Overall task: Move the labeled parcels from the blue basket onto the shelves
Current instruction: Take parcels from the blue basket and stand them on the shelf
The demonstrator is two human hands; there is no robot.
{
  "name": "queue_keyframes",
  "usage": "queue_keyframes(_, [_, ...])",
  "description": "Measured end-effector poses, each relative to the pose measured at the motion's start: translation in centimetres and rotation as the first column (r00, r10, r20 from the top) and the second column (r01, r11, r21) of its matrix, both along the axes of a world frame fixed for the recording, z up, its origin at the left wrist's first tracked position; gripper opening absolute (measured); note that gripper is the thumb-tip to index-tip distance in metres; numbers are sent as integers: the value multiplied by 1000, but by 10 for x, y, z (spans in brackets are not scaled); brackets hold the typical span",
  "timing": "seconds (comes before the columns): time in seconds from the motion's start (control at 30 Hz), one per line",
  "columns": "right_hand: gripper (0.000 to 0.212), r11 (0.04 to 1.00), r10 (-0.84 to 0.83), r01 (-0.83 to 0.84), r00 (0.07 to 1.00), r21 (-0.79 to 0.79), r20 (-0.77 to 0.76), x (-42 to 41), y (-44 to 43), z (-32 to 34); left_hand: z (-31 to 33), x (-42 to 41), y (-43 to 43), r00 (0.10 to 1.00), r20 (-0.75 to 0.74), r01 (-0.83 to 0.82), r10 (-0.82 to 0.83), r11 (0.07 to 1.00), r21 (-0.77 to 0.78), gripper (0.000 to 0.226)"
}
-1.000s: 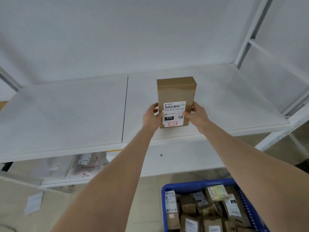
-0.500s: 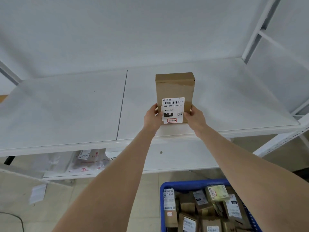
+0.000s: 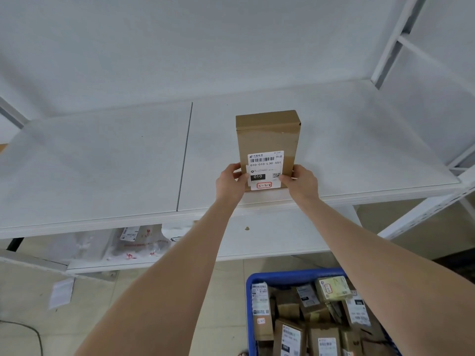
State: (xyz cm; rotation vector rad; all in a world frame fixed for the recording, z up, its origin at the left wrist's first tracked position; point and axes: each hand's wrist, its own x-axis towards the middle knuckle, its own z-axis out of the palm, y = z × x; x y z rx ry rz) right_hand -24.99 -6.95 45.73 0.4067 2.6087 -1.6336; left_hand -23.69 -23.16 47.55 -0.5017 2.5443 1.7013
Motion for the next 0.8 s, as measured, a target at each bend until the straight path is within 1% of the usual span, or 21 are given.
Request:
queue_keyframes(0.17, [32, 1000, -9, 9, 1000, 20, -8, 16, -1, 0, -1, 14, -1, 1000, -10, -5, 4, 1000, -20, 30])
queue_keyframes(0.37, [30, 988, 38, -41, 999, 146, 24, 22, -7, 1, -1, 23, 5, 1000, -20, -12, 11, 997, -80, 33])
queue_keyframes(0.5, [34, 990, 11, -13, 1000, 141, 12, 27, -14, 0, -1, 27, 9, 1000, -13, -3, 2, 995, -97, 33])
queue_keyframes(0.63, [31, 986, 9, -13, 1000, 168, 22, 29, -17, -3, -2, 28, 12, 999, -24, -27, 25, 996, -83, 32])
queue_keyframes(0.8, [28, 980, 0, -7, 1000, 199, 31, 26, -16, -5, -3, 25, 11, 1000, -16, -20, 18, 992, -122, 28])
